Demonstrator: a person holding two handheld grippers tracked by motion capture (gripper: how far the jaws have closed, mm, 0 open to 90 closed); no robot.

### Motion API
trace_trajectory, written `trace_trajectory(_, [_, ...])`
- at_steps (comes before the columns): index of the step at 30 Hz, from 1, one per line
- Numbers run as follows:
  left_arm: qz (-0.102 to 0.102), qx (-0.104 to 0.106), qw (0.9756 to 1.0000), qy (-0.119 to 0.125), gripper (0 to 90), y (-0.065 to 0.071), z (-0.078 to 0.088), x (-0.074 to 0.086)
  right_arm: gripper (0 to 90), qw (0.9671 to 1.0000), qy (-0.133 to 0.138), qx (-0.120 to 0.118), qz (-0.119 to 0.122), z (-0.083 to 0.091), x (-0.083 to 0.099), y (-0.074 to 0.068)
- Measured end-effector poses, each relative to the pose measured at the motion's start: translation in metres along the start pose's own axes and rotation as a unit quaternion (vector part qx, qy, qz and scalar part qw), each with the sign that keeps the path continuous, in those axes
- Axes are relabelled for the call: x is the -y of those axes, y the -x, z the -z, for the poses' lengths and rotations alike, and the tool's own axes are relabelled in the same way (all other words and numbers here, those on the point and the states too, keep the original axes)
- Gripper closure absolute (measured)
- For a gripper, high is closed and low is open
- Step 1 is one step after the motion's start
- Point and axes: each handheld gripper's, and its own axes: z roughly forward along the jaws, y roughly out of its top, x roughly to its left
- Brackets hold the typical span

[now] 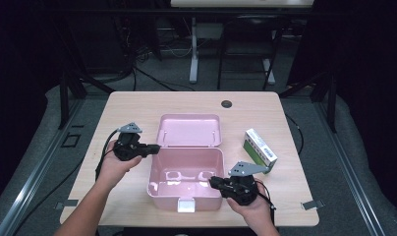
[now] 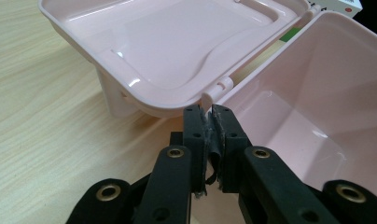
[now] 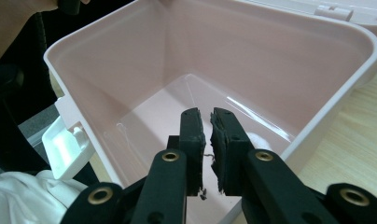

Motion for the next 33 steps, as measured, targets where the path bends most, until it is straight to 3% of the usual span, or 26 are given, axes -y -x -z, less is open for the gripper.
trace_trajectory(9, [0.001,-0.001,1.0000,0.007,76.6,0.005,0.003,-0.002,64.9,0.9999,0.012,0.004,-0.005,0.001,-0.005,-0.005])
trace_trajectory(16, [0.007,0.003,0.9996,0.028,59.1,0.004,0.015,-0.005,52.3,0.9989,0.038,0.017,-0.021,0.016,-0.015,0.000])
trace_trajectory(22, [0.007,-0.006,0.9992,0.039,53.3,0.001,0.024,-0.006,47.6,0.9978,0.054,0.032,-0.022,0.032,-0.026,0.010])
trace_trajectory(27, [-0.003,-0.005,0.9999,0.015,47.9,-0.001,0.025,-0.006,44.8,0.9971,0.054,0.053,-0.010,0.034,-0.030,0.022])
trace_trajectory(31, [-0.021,-0.028,0.9994,-0.005,45.5,0.001,0.025,-0.007,43.2,0.9969,0.042,0.066,-0.011,0.034,-0.035,0.033])
trace_trajectory(33, [-0.032,-0.025,0.9992,0.000,44.3,0.001,0.025,-0.007,43.1,0.9971,0.031,0.069,-0.010,0.034,-0.039,0.037])
